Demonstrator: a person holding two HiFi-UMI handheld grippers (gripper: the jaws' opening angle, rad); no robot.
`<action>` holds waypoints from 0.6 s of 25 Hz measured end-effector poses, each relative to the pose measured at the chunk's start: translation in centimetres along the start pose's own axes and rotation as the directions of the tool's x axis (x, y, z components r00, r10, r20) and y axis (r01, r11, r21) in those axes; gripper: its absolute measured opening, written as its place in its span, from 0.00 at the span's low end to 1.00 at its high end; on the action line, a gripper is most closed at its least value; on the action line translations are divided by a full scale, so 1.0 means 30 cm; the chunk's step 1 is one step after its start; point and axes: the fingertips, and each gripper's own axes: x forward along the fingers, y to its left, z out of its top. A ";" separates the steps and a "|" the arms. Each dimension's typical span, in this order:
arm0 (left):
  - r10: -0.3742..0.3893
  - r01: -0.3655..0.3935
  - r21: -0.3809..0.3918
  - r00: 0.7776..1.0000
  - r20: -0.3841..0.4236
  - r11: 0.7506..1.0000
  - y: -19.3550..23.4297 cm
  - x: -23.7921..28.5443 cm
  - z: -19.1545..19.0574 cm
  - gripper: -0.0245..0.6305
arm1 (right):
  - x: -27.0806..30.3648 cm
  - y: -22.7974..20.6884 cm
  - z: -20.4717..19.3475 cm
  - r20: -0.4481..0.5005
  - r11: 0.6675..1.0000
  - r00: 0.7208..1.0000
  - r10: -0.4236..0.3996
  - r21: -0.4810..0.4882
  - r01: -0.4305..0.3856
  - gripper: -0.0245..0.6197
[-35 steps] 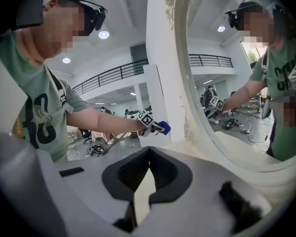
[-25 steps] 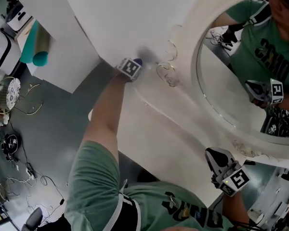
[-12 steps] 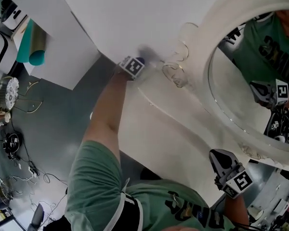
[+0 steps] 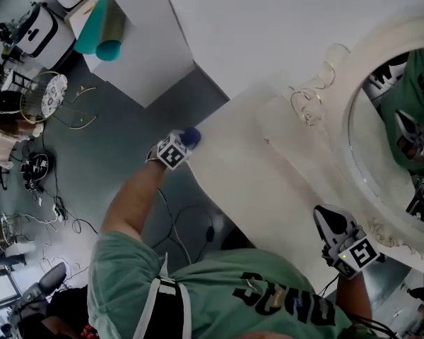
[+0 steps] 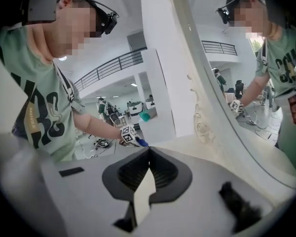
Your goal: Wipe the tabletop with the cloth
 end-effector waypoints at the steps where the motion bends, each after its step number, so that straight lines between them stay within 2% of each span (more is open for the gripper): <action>1: 0.003 -0.004 -0.020 1.000 -0.010 1.000 -0.015 -0.035 -0.083 0.17 | 0.014 0.013 0.008 0.000 1.000 1.000 0.018 -0.012 -0.018 0.06; 5: -0.022 0.019 -0.084 0.999 -0.032 0.996 -0.089 -0.133 -0.298 0.17 | 0.042 0.076 0.036 0.001 0.998 0.998 0.055 -0.036 -0.055 0.06; 7: -0.036 0.034 -0.107 0.999 -0.009 0.994 -0.100 -0.160 -0.307 0.17 | 0.042 0.093 0.060 0.010 0.997 0.998 0.057 -0.045 -0.057 0.06; 8: -0.040 0.042 -0.112 0.999 0.019 0.993 -0.092 -0.169 -0.262 0.17 | 0.037 0.094 0.071 0.014 0.998 0.998 0.053 -0.046 -0.052 0.06; 10: -0.060 0.069 -0.098 0.993 0.101 0.993 -0.054 -0.156 -0.076 0.17 | 0.014 0.080 0.083 0.020 0.999 0.999 0.026 -0.044 -0.025 0.06; 12: -0.099 0.112 -0.053 0.974 0.203 0.992 -0.017 -0.102 0.207 0.17 | -0.023 0.057 0.077 0.018 0.999 1.000 -0.022 -0.034 0.023 0.06; 15: -0.125 0.105 0.086 0.952 0.281 0.991 0.019 0.011 0.621 0.17 | -0.088 0.029 0.049 -0.003 0.995 0.995 -0.103 -0.010 0.103 0.06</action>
